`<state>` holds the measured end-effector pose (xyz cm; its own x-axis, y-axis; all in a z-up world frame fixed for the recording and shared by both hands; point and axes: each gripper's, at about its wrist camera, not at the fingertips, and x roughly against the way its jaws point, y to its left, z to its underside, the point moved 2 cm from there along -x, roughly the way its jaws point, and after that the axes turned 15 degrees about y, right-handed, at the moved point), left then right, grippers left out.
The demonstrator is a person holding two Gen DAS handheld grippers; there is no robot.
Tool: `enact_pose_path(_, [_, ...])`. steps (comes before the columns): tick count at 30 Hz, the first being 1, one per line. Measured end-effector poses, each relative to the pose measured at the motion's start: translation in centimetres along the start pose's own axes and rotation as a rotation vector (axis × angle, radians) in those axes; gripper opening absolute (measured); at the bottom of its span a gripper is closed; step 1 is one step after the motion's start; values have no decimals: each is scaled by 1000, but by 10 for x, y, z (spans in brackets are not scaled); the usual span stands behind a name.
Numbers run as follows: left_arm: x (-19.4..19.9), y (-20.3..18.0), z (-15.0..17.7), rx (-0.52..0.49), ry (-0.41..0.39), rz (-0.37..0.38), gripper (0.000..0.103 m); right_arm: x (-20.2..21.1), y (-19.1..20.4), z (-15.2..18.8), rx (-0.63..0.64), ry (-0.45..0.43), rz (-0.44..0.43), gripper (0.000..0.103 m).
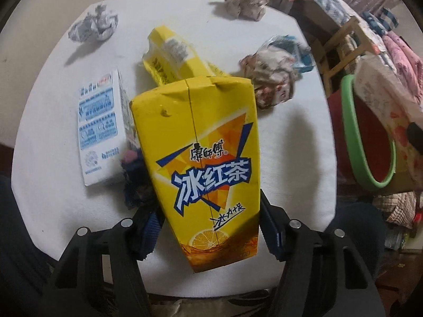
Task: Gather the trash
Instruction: 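Carry the pink carton and yellow tea carton over the green-rimmed bin with both tools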
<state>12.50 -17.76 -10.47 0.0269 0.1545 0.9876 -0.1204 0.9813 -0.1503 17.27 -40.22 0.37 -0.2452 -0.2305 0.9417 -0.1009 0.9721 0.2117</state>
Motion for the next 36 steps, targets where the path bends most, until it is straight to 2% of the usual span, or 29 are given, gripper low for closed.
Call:
enact_pose_path(7, [44, -15, 3, -98, -99, 24, 61, 6, -4, 1, -12, -18, 2, 49])
enact_pose_path(14, [77, -56, -17, -243, -167, 63, 61, 19, -26, -1, -63, -49, 21, 49])
enact_pose_path(22, [90, -128, -39, -446, -158, 112, 62, 35, -69, 0, -144, -79, 55, 49])
enact_pose_path(28, [83, -181, -55, -568, -113, 150, 62, 42, -111, 2, -213, -92, 91, 49])
enact_pose_path(36, [64, -233, -79, -673, -35, 209, 62, 35, -153, 3, -267, -78, 118, 49])
